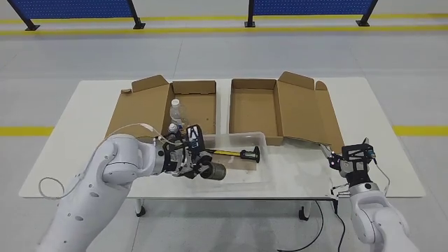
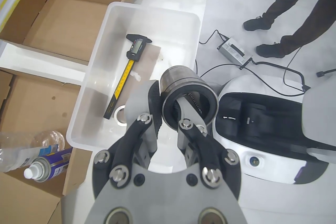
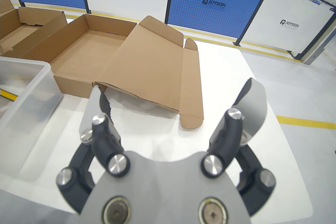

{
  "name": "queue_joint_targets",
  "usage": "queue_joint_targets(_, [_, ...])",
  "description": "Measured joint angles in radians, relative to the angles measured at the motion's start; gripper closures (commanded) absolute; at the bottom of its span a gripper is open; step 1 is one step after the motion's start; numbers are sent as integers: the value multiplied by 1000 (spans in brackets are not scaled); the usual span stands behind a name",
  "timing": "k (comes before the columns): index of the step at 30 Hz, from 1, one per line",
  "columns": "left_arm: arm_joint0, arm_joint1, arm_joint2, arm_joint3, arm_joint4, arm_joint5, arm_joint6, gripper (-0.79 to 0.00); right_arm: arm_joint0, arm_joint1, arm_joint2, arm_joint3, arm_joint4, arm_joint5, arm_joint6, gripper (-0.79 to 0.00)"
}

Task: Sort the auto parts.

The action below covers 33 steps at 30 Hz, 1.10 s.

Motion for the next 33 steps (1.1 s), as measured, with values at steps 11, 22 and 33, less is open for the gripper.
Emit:
queue_joint_targets(11, [-64,-6,-16,82,49,168,154,0,0,0,0,0,0,0,0,-785])
queue_joint_targets(22, [-108,-23,16,122,177,379,301,0,0,0,0,0,0,0,0,-785])
queue_joint_targets(33, [-128,-51,126,148,443,629,353,0,0,0,0,0,0,0,0,-785])
